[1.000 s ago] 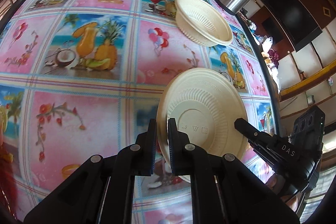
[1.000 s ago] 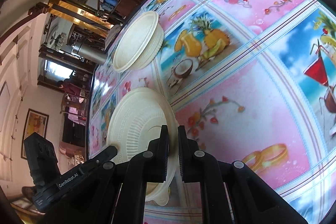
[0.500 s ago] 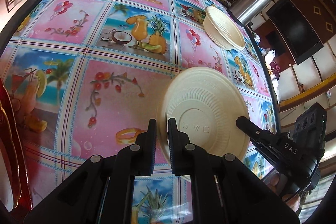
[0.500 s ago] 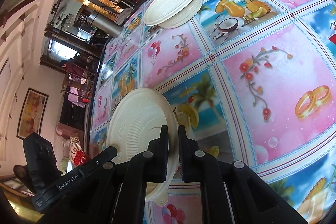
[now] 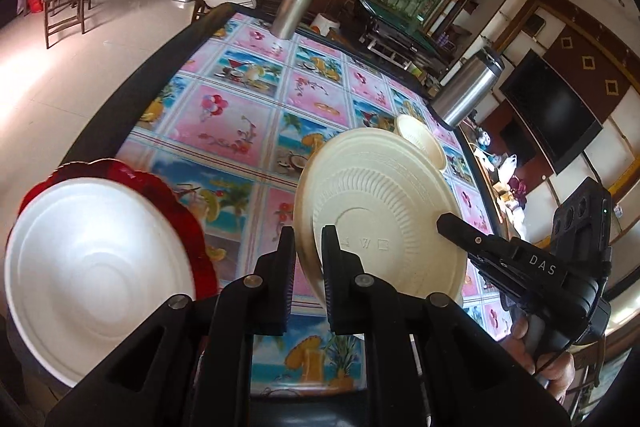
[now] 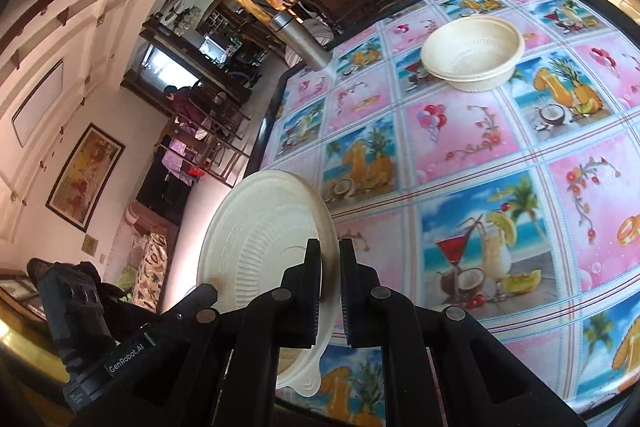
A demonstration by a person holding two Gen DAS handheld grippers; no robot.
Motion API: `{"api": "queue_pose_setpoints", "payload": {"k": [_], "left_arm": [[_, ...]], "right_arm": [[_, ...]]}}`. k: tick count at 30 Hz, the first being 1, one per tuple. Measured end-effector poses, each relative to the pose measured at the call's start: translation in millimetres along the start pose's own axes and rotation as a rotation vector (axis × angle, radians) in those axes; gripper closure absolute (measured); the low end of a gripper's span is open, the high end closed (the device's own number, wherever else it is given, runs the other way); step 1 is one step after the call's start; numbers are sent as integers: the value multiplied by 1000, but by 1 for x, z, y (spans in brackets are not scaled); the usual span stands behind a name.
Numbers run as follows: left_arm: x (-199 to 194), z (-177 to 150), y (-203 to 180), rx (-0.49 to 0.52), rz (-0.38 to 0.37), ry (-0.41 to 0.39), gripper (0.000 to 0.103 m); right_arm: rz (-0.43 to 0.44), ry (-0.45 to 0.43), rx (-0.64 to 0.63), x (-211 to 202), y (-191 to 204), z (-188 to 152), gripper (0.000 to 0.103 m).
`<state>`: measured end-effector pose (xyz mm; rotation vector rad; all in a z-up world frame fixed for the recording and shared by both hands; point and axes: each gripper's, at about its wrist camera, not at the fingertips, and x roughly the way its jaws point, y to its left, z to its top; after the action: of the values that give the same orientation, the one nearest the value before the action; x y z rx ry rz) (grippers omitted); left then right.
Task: Organize plates and bowls
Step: 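Carry the cream bowl with the left tool to the red plate stack, then lower the cream bowl onto the red plate stack and open the left tool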
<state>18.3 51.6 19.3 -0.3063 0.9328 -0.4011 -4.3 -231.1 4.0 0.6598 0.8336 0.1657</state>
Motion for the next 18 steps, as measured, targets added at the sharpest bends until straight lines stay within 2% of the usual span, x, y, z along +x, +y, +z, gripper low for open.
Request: {"api": "queue_pose_setpoints", "payload": {"k": [11, 18], "left_arm": [[-74, -13, 86, -119, 159, -103, 93], [-75, -24, 114, -169, 214, -75, 92]], "right_arm": [[99, 147, -207, 58, 116, -43, 94], [113, 234, -263, 95, 147, -72, 94]]}}
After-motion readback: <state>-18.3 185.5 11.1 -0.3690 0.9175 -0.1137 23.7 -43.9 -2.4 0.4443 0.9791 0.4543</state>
